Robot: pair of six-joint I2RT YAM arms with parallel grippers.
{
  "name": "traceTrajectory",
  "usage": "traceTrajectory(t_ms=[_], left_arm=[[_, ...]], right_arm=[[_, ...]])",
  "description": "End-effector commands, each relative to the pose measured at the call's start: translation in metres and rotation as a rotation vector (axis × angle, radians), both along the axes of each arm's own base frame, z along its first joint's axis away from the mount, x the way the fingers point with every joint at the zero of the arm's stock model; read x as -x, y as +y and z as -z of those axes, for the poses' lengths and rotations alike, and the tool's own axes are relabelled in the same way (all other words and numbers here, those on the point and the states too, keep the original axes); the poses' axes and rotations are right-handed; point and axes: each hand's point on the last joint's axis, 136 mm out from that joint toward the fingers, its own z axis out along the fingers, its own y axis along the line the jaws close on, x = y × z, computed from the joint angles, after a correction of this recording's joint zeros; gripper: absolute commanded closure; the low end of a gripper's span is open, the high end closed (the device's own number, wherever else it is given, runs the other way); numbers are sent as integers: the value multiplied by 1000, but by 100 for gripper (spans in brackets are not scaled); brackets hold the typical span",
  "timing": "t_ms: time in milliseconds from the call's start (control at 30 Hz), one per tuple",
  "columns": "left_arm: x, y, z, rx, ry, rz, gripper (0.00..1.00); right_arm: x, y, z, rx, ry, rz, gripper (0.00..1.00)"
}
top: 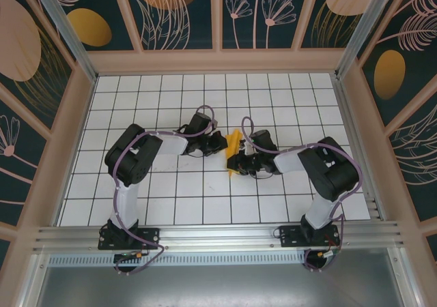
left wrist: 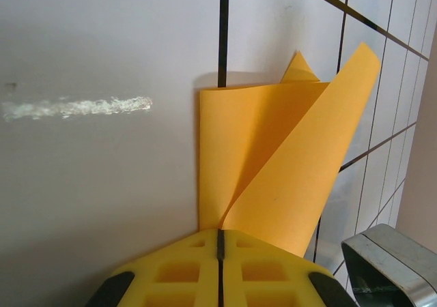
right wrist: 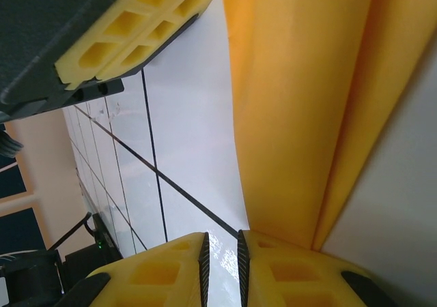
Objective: Fold a paper plane with a square sheet of paper (fold left side to right side)
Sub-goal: Fold the wing for the fifth time at the center of the table.
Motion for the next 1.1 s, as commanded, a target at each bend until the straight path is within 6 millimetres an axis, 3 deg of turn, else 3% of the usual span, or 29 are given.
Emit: traceTrajectory(t_ms=[0, 400, 500, 633, 767, 900, 1067], left_arm=[[-3, 10, 22, -52, 10, -21, 92], [-5, 14, 29, -77, 20, -33, 92], [-5, 14, 29, -80, 20, -31, 92], [-5, 14, 31, -84, 22, -31, 93], [-5, 14, 31, -85, 23, -27, 93], [-5, 14, 31, -82, 22, -27, 93], [-4, 14, 32, -83, 23, -24, 93]], right_arm=[[2, 1, 8, 41, 2, -20, 78], [14, -20, 38, 307, 55, -33, 78], [13, -20, 37, 308, 47, -33, 78], [0, -11, 16, 265, -25, -32, 77], [-18, 2, -23, 184, -134, -28, 75], [-26, 0, -54, 128, -200, -3, 70], [-19, -15, -58, 103, -196, 23, 67]])
